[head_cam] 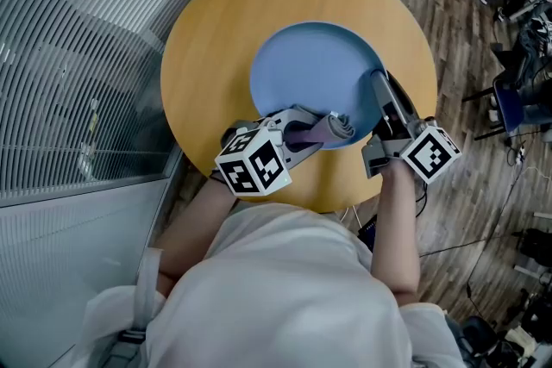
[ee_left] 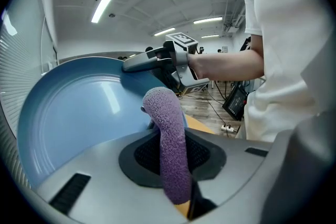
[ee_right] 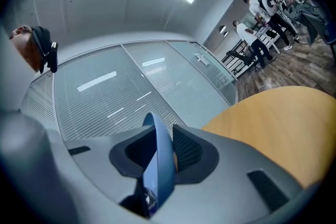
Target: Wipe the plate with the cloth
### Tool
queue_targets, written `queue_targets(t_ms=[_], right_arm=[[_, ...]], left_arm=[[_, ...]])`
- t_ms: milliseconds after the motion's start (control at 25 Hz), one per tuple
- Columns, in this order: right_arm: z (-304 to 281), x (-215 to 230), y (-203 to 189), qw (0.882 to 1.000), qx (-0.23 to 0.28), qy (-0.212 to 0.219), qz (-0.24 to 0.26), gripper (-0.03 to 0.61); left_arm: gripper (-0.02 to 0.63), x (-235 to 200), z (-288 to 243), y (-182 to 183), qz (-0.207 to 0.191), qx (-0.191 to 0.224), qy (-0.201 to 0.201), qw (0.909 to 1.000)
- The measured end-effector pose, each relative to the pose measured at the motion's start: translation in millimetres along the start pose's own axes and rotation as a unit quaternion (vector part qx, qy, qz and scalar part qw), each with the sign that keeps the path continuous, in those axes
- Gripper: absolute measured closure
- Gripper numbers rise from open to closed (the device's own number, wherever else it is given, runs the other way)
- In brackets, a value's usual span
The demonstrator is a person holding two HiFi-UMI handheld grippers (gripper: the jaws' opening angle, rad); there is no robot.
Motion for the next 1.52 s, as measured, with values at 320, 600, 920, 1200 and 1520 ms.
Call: queue_targets(t_ms=[320, 600, 920, 1200, 1520], right_arm=[[-3.0, -3.7, -0.4, 1.000, -0.002, 0.008, -0.009, 0.480], [-2.2, -1.2, -3.1, 1.000, -0.007, 0.006, -0.012, 0.480], [-1.5, 4.5, -9.0, 1.000, -0.021, 0.009, -0.016, 0.480], [-1.5, 6.7, -11.4, 0.999, -0.033, 0.007, -0.020, 0.480], [-2.1, 13.5, -23.2, 0.998, -0.049, 0.007, -0.043, 0.480]], left_arm=[[0.537, 7.4, -6.7, 12.4, -0.005, 0.004, -0.018, 0.9998], [0.537, 15.1, -8.2, 15.7, -0.011, 0.008, -0.030, 0.9995], [0.537, 24.3, -9.7, 6.8, -0.042, -0.011, -0.045, 0.9980], [0.537, 26.2, -5.0, -0.3, -0.049, -0.029, -0.056, 0.9968], [0.537, 30.9, 0.8, -14.6, -0.050, -0.049, -0.070, 0.9951]])
Point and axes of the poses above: the fingertips, and each gripper's own axes: z backward along the fingers, x to its right, y out of its top, the point moved 1 cm from there along z, backward along the fingers, and after that the axes turned 11 degrees about y, right-handed, at the moved point
